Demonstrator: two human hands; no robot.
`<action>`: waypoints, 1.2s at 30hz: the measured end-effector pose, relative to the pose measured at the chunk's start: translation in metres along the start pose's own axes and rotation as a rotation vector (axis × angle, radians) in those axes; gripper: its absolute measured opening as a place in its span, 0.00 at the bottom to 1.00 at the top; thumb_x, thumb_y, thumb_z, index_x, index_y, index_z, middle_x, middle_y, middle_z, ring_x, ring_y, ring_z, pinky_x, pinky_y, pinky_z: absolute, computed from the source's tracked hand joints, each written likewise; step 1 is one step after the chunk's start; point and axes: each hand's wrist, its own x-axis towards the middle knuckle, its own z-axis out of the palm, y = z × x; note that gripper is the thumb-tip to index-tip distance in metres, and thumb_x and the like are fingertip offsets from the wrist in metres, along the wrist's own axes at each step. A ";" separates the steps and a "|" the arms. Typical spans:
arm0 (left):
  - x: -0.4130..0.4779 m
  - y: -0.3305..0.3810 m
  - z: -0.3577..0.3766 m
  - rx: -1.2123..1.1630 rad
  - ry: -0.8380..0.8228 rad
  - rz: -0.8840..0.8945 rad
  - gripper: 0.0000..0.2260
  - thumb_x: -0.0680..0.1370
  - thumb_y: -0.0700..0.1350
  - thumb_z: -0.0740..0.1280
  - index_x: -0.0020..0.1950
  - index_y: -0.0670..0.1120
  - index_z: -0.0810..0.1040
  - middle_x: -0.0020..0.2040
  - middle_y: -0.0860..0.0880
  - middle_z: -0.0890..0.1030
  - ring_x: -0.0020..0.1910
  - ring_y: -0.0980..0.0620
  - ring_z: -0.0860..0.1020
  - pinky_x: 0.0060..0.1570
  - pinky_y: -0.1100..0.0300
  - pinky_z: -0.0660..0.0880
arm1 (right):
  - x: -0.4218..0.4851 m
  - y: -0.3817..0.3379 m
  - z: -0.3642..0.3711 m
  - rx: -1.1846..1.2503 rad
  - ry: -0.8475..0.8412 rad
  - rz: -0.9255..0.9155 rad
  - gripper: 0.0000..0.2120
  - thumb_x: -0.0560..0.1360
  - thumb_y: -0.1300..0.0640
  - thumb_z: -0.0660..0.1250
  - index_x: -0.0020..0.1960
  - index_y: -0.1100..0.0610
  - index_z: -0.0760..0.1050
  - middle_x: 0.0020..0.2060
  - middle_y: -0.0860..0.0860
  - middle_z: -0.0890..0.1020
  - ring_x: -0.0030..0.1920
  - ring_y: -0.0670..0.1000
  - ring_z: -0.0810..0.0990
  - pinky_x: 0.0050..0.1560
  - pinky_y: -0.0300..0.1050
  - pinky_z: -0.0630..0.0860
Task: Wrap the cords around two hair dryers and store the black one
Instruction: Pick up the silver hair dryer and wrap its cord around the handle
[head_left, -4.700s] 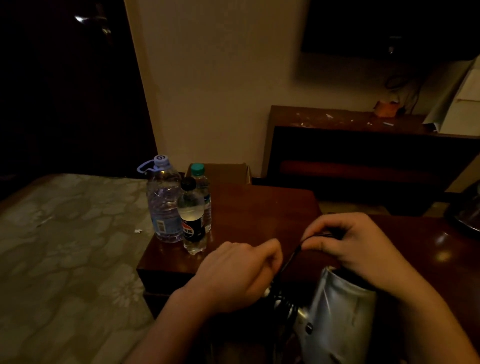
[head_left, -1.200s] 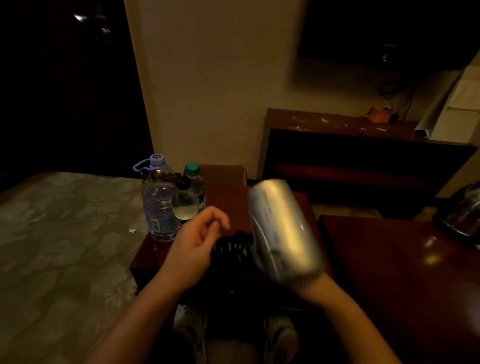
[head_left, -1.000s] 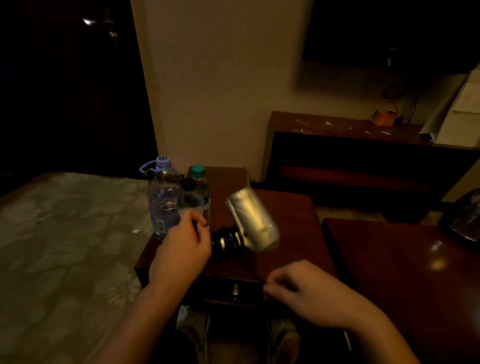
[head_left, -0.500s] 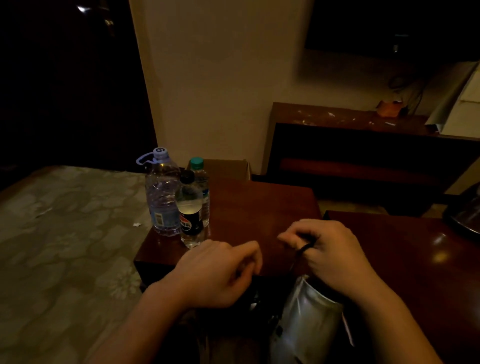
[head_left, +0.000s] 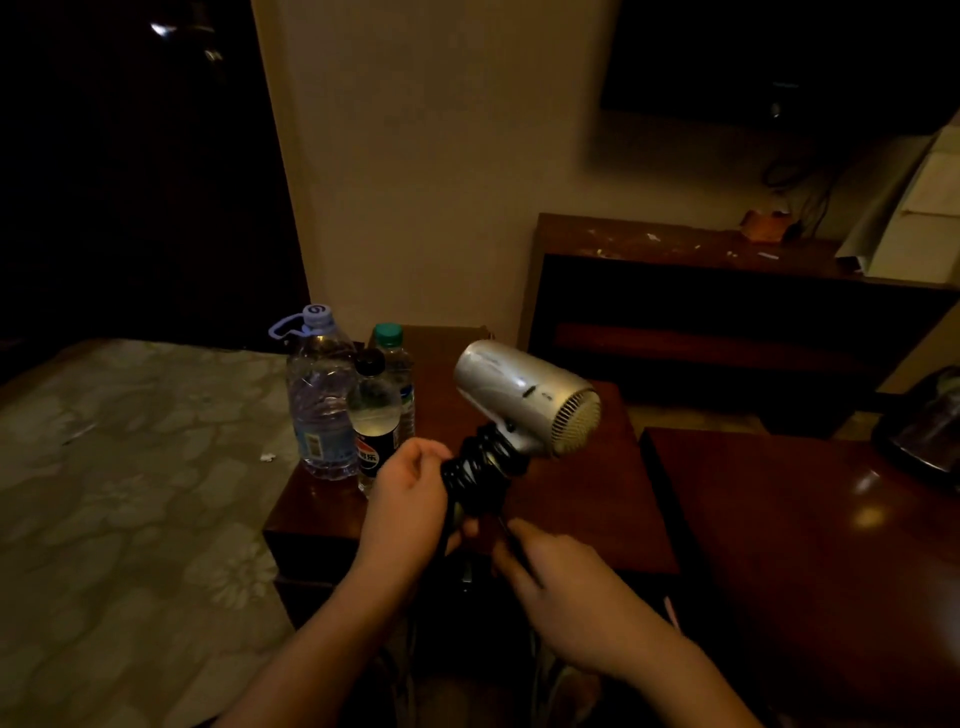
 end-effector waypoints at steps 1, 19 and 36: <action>0.006 -0.002 -0.004 0.060 0.030 -0.024 0.09 0.86 0.44 0.54 0.53 0.44 0.73 0.37 0.39 0.80 0.24 0.47 0.78 0.20 0.62 0.68 | -0.005 0.000 -0.004 -0.071 -0.014 0.007 0.10 0.82 0.46 0.56 0.48 0.49 0.72 0.42 0.47 0.81 0.42 0.47 0.79 0.43 0.47 0.73; -0.005 -0.010 0.005 1.177 -0.492 0.313 0.03 0.82 0.48 0.57 0.55 0.56 0.65 0.40 0.53 0.75 0.37 0.51 0.76 0.37 0.53 0.73 | -0.005 -0.001 -0.028 0.259 0.126 0.048 0.17 0.68 0.46 0.78 0.52 0.43 0.75 0.34 0.47 0.80 0.33 0.42 0.78 0.37 0.41 0.76; -0.030 -0.040 0.025 0.069 -0.248 -0.062 0.22 0.82 0.65 0.53 0.57 0.56 0.83 0.45 0.50 0.86 0.43 0.53 0.84 0.38 0.60 0.76 | -0.016 -0.009 0.036 -0.129 0.941 0.024 0.19 0.69 0.47 0.76 0.58 0.41 0.77 0.74 0.51 0.63 0.75 0.56 0.59 0.69 0.62 0.62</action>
